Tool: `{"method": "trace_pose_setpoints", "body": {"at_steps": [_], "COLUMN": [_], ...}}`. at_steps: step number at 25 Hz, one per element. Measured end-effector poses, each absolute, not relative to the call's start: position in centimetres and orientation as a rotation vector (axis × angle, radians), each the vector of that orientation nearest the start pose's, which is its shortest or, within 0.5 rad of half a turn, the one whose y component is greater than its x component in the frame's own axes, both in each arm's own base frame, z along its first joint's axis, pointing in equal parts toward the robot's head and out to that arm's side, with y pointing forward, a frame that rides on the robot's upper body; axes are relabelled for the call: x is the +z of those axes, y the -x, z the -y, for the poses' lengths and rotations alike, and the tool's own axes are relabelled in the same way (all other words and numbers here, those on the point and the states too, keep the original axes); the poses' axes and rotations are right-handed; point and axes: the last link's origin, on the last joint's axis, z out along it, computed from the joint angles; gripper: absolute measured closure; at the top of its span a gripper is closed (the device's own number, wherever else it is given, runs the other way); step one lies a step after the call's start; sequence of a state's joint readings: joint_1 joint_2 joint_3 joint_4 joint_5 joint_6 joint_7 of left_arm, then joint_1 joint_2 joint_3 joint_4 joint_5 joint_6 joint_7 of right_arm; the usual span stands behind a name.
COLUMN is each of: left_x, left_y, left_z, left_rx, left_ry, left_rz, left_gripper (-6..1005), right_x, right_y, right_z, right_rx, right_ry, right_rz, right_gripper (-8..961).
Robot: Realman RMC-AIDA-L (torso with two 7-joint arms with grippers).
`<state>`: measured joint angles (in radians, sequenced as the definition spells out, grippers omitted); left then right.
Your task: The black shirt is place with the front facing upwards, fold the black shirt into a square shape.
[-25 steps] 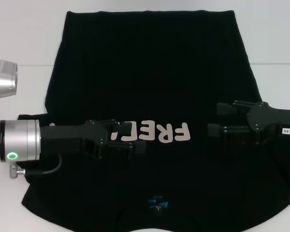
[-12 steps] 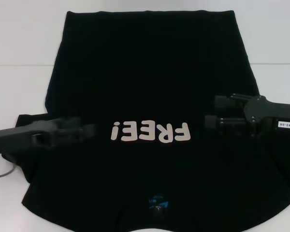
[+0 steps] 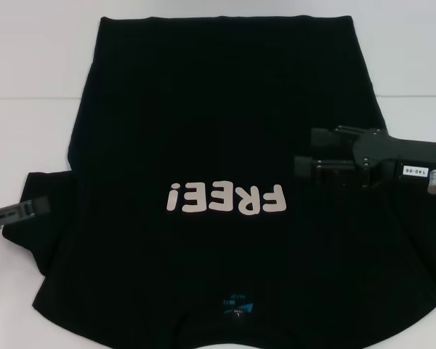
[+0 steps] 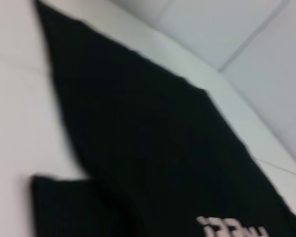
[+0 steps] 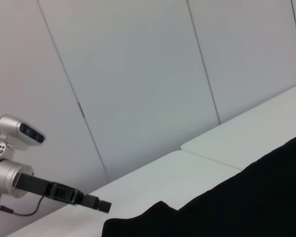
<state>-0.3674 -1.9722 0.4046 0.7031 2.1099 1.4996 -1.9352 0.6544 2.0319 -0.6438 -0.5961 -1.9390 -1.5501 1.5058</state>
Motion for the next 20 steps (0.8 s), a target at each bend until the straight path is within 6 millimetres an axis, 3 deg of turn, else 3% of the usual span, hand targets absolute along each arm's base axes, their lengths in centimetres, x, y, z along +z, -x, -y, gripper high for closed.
{"method": "trace_pose_setpoints", "body": {"at_steps": [7,20], "left_x": [8.5,8.8], "left_y": [37.7,37.7], "left_z": [-28.8,-30.3], "left_rx": [-0.621,-0.448], "left_ry": [2.010,1.982], "left_rz": [1.654,1.750], "left_gripper": [98,105], "right_x": [2.2,2.7], "right_y": [-22.5,-22.4], "right_z": [-37.2,-37.5], "right_rx": [0.836,0.834], "right_ry": [2.683,2.678], "right_rz": [-0.684,-0.685], "right_gripper": [36,35]}}
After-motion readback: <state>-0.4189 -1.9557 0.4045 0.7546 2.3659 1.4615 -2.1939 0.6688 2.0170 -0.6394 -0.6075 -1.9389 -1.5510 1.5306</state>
